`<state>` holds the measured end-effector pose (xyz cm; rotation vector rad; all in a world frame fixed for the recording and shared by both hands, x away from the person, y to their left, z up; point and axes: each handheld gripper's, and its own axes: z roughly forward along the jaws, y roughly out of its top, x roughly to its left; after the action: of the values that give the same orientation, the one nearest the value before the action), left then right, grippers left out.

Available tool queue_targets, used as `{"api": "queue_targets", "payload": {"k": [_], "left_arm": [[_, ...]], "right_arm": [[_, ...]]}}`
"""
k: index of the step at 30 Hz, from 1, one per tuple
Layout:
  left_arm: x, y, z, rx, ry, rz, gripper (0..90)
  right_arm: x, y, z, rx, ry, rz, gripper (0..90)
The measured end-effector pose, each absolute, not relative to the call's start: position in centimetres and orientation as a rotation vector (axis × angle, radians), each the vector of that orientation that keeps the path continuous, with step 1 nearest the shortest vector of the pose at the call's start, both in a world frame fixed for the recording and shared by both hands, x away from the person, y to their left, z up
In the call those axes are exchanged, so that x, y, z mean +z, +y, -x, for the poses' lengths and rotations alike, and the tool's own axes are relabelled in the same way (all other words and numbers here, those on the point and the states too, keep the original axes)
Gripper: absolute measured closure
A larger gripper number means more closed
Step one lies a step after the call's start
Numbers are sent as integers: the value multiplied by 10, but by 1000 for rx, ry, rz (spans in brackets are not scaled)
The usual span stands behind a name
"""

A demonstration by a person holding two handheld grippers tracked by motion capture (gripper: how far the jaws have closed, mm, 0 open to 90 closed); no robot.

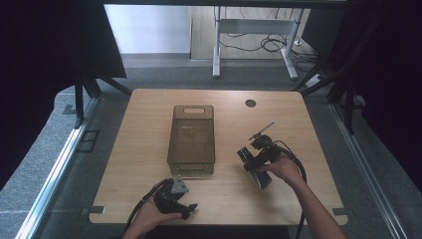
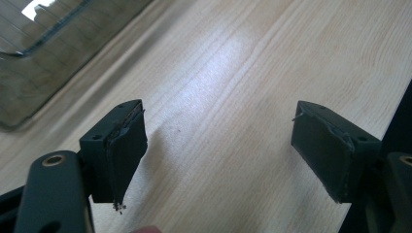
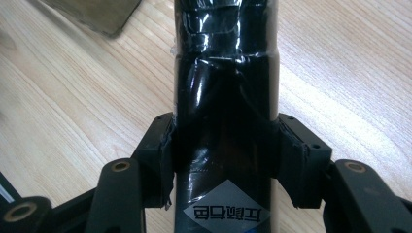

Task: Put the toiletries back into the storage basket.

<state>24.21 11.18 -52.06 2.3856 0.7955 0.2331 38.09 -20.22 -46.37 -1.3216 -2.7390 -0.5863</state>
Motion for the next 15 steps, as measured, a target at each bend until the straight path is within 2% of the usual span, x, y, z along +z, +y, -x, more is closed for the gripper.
{"api": "queue_targets", "payload": {"k": [15], "left_arm": [[-525, 106, -241, 221, 775, -2421, 203]], "right_arm": [[-468, -194, -381, -602, -2716, 1297, 454]]}}
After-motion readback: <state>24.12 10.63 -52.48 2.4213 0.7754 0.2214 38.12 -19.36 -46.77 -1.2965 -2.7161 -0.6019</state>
